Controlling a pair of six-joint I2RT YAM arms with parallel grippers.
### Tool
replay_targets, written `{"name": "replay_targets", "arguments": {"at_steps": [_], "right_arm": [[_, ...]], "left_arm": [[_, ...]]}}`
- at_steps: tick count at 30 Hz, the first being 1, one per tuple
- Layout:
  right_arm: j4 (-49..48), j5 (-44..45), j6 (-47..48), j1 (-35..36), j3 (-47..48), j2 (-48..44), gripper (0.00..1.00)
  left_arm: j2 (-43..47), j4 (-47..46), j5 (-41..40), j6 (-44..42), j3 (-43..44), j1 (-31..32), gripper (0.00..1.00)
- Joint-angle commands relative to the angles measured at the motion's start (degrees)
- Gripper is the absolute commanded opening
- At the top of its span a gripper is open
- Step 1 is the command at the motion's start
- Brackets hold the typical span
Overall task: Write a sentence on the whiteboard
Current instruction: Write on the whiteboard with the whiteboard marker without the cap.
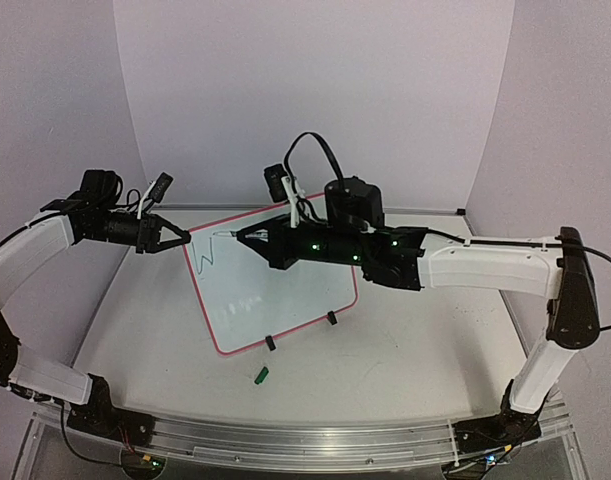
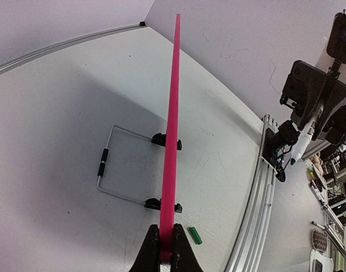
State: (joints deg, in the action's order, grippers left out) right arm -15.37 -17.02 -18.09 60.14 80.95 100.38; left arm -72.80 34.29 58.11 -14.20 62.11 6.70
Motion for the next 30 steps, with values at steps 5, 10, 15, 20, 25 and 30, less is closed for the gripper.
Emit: {"name": "replay_targets", "arguments": {"at_steps": [5,10,15,20,25,30], "right_arm": [[-2.7,-2.8,-1.3,-1.9,0.6,3.3,0.0],[-2.9,-3.2,-1.7,-2.4,1.5,5.1,0.0],[-2.9,-2.1,-2.4,-2.8,2.0,6.5,0.0],[-2.9,-2.0,-2.9,-3.1,2.3,7.8,0.0],[-2.9,-1.2,-2.9,-3.2,3.2,8.8,0.0],[-2.8,-0.4,-3.3,-3.4,4.4,10.0,0.0]], "left_arm": [[2.2,0.0,0.7,-0.3,0.1,-0.1,0.0],[1.9,0.1,0.7,-0.3,0.2,-0.1,0.0],[2.0,0.1,0.7,-0.4,0.1,-0.1,0.0],[1.9,0.1,0.7,-0.3,0.2,-0.2,0.0],[1.9,0.1,0.6,-0.4,0.2,-0.1,0.0],[1.9,0.1,0.6,-0.4,0.2,-0.1,0.0]]}}
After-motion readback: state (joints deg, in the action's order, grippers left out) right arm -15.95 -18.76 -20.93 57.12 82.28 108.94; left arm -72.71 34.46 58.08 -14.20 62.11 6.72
